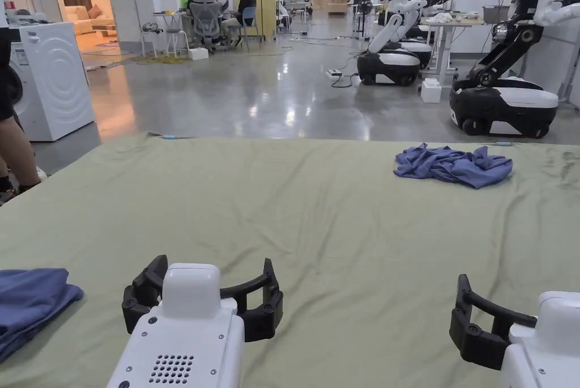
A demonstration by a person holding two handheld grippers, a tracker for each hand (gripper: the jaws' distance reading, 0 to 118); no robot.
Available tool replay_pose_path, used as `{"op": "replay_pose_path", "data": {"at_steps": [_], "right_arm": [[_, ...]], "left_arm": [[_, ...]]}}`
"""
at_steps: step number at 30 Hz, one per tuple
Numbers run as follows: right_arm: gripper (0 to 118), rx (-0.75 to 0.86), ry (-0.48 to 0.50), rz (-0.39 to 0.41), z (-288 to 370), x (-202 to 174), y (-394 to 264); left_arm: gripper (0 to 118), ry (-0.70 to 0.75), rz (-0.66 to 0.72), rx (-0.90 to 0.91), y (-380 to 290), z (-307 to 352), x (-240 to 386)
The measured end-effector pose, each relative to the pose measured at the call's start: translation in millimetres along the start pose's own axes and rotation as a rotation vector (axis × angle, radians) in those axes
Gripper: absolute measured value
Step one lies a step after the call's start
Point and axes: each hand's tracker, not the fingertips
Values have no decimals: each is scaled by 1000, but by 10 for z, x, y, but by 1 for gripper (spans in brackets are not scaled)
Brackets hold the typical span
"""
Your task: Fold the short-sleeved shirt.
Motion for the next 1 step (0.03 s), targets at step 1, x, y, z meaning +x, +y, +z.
{"op": "replay_pose_path", "data": {"at_steps": [1], "right_arm": [[118, 10, 27, -1, 20, 9, -1]], "left_arm": [[118, 1, 0, 3, 4, 9, 2]]}}
